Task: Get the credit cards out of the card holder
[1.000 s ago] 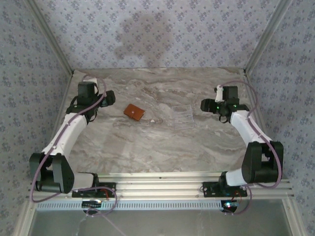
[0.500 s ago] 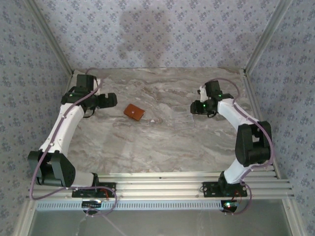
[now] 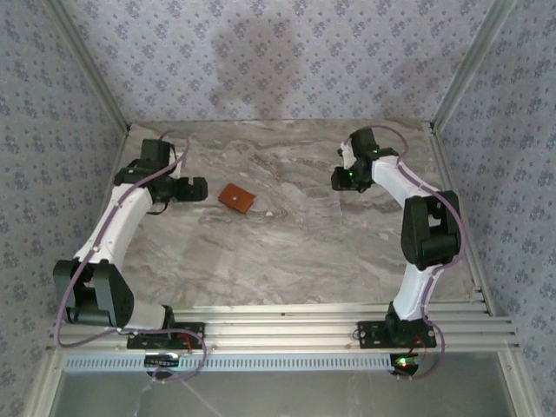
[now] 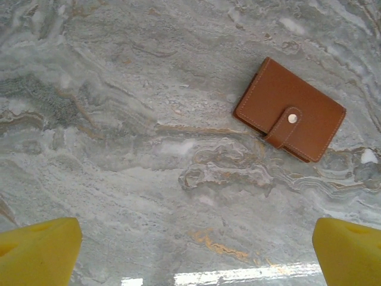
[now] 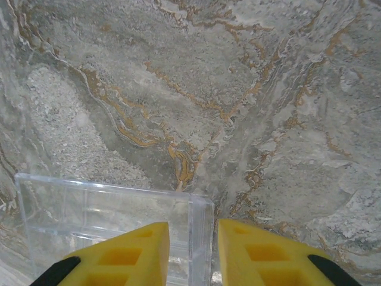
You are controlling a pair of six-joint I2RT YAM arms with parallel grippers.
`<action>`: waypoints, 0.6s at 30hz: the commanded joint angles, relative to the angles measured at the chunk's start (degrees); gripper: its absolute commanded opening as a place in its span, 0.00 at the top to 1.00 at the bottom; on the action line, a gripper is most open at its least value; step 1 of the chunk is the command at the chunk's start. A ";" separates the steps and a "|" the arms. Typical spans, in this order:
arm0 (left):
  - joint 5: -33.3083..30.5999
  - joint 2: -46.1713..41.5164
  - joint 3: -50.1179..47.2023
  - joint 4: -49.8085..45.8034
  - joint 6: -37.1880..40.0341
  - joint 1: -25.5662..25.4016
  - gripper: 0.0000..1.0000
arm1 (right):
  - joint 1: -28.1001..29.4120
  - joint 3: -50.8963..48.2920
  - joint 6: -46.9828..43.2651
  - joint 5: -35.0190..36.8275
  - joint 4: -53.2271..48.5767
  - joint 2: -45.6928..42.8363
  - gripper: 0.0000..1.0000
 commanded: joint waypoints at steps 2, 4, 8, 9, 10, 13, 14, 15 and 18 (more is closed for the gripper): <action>-2.84 -0.17 0.69 -2.22 1.20 0.40 0.00 | 0.64 2.39 -0.81 -0.04 -2.55 2.54 0.73; -3.20 -0.30 0.71 -2.29 1.20 0.42 0.00 | 0.84 2.73 -0.82 -0.10 -2.63 3.37 0.74; -3.52 -0.84 0.54 -2.12 1.27 0.46 0.01 | 1.28 2.97 -0.82 0.03 -2.26 4.36 0.77; -3.62 -0.93 0.43 -2.09 1.25 0.42 0.00 | 1.38 3.08 -0.82 0.36 -2.29 4.51 0.78; -3.66 -1.01 0.42 -2.11 1.17 0.42 0.00 | 1.61 3.18 -0.89 0.74 -2.26 4.63 0.79; -3.75 -1.22 0.34 -2.02 1.16 0.42 0.00 | 1.84 3.22 -0.74 1.48 -2.24 4.73 0.81; -3.84 -1.28 0.35 -2.00 1.22 0.42 0.01 | 1.85 3.19 -0.60 1.55 -2.24 4.76 0.82; -3.84 -1.28 0.32 -2.02 1.14 0.42 0.00 | 1.95 3.19 -0.48 1.70 -2.23 4.77 0.84; -3.84 -1.26 0.32 -1.91 1.13 0.42 0.00 | 2.08 2.94 0.32 2.30 -1.92 4.33 0.90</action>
